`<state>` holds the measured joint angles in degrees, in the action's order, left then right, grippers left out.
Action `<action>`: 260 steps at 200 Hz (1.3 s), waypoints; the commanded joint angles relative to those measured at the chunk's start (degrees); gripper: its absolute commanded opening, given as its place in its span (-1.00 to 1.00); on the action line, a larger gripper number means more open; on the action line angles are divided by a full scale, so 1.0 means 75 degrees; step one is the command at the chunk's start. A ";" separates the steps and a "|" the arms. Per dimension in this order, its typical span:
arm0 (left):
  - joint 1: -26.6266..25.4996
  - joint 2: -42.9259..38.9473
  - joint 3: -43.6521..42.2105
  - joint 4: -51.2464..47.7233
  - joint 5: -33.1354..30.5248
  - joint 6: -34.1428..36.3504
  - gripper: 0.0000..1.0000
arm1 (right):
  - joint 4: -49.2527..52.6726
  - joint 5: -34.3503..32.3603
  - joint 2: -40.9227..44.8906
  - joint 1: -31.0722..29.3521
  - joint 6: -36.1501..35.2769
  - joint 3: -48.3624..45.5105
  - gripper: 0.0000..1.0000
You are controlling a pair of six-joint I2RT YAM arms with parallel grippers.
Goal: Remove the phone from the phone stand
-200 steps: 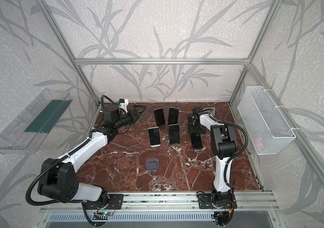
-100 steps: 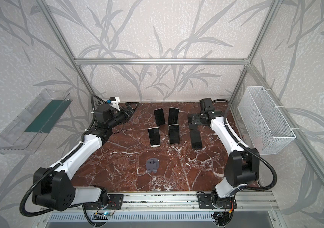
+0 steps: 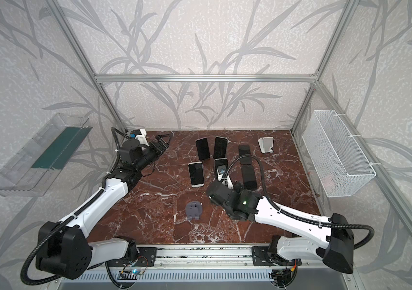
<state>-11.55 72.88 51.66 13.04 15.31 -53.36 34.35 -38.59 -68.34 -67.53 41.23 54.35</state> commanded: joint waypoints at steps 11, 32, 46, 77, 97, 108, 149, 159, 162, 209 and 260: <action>0.0113 0.0444 -0.0073 -0.0098 -0.0348 -0.0121 0.94 | -0.0039 -0.0789 -0.0614 -0.1068 0.1771 -0.0062 0.98; 0.0283 0.0676 0.0001 -0.0169 -0.0202 -0.0246 0.91 | -0.0497 -0.0621 -0.1604 -0.1545 0.1667 0.0350 0.98; 0.0286 0.0620 0.0116 -0.0417 -0.0318 0.0059 0.90 | -0.0725 -0.0458 -0.2236 -0.1699 0.1636 0.0684 0.98; 0.0298 0.0489 0.0020 -0.0405 -0.0555 0.0127 0.90 | -0.1201 -0.0110 -0.3327 -0.1766 0.1764 0.1238 0.98; 0.0298 0.0512 0.0026 -0.0379 -0.0506 0.0096 0.90 | -0.1037 -0.0052 -0.3866 -0.1794 0.2143 0.1603 0.98; 0.0298 0.0539 0.0041 -0.0383 -0.0472 0.0078 0.90 | -0.0731 -0.0061 -0.4204 -0.1801 0.2570 0.1806 0.98; 0.0310 0.0569 0.0042 -0.0326 -0.0357 -0.0008 0.90 | -0.0314 -0.0393 -0.4795 -0.1839 0.3799 0.1980 0.91; 0.0307 0.0562 0.0047 -0.0320 -0.0348 -0.0021 0.90 | -0.0533 -0.0460 -0.4806 -0.1840 0.3848 0.1837 0.87; 0.0309 0.0567 0.0043 -0.0323 -0.0337 -0.0032 0.91 | -0.0589 -0.0496 -0.4808 -0.1838 0.3862 0.1805 0.86; 0.0310 0.0589 0.0042 -0.0180 -0.0125 -0.0198 0.90 | -0.0975 -0.0817 -0.5067 -0.1780 0.3597 0.1635 0.65; 0.0314 0.0734 0.0075 -0.0125 0.0050 -0.0313 0.90 | -0.1359 -0.0785 -0.5296 -0.1558 0.3330 0.1548 0.54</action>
<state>-9.56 78.06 51.59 10.35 14.50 -54.65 25.67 -42.44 -107.20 -80.01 67.29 66.63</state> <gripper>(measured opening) 0.953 0.778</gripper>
